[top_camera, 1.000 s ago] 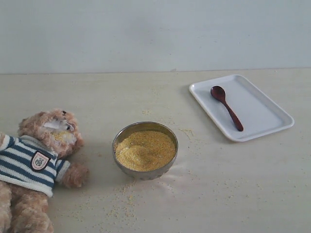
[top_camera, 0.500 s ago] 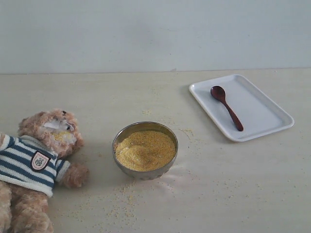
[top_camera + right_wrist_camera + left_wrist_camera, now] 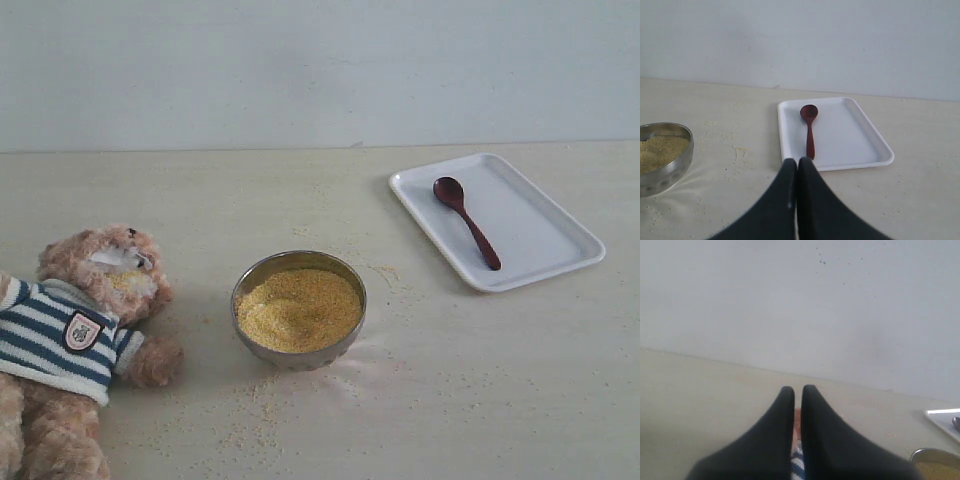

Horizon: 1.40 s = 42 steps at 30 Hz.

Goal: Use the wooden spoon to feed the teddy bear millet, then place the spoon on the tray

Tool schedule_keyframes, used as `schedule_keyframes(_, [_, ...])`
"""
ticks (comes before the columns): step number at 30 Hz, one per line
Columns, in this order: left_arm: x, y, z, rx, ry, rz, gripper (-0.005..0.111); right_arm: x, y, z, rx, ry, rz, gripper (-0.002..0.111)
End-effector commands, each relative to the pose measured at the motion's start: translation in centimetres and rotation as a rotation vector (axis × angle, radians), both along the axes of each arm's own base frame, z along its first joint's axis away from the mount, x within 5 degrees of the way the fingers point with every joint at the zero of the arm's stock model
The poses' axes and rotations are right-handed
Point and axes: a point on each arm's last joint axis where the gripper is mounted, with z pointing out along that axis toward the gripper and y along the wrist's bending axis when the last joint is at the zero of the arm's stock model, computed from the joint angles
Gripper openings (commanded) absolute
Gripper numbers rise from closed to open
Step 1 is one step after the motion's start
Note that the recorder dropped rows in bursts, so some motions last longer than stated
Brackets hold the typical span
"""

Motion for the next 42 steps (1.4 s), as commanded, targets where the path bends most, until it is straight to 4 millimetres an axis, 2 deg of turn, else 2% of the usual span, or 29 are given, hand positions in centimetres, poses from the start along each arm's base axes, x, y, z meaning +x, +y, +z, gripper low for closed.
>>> schedule_keyframes(1, [0.0,-0.1,-0.2,0.016,0.012,-0.010,0.005,0.0,0.0,0.1,0.002,-0.012,0.002,0.000])
schedule_keyframes(29, [0.0,0.0,-0.1,0.042,-0.005,-0.002,0.005,0.0,0.0,0.1,0.002,-0.012,0.002,0.000])
schedule_keyframes(39, [-0.3,-0.5,-2.3,0.075,0.243,-0.065,0.005,0.0,0.0,0.1,0.002,-0.012,0.002,0.000])
schedule_keyframes(42, [-0.3,-0.5,-2.4,0.080,0.245,-0.064,0.005,0.0,0.0,0.1,0.002,-0.012,0.002,0.000])
